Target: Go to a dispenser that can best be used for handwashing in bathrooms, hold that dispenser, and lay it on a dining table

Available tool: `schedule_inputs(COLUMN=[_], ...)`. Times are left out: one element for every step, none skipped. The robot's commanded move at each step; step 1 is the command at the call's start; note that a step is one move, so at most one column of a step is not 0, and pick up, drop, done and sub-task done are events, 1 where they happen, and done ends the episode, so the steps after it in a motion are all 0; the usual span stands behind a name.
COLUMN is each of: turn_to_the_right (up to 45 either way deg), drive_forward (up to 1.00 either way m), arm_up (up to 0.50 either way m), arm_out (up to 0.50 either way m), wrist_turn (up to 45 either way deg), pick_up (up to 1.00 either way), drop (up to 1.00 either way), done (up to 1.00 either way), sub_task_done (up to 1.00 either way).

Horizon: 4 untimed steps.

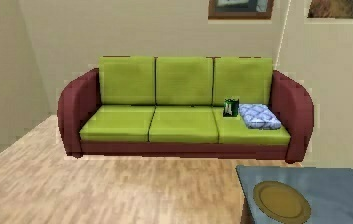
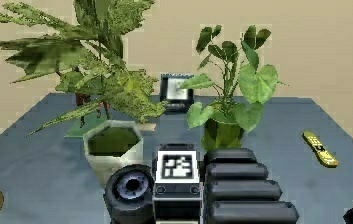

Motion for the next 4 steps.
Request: schedule_inputs(turn_to_the_right=[0.0, 0.0, 0.0, 0.0], drive_forward=[0.0, 0.0, 0.0, 0.0], arm_up=[0.0, 0.0, 0.0, 0.0], arm_out=[0.26, 0.0, 0.0, 0.0], wrist_turn=[0.0, 45.0, 45.0, 42.0], pick_up=[0.0, 0.0, 0.0, 0.0], drop=[0.0, 0.0, 0.0, 0.0], done=[0.0, 0.0, 0.0, 0.0], sub_task_done=[0.0, 0.0, 0.0, 0.0])
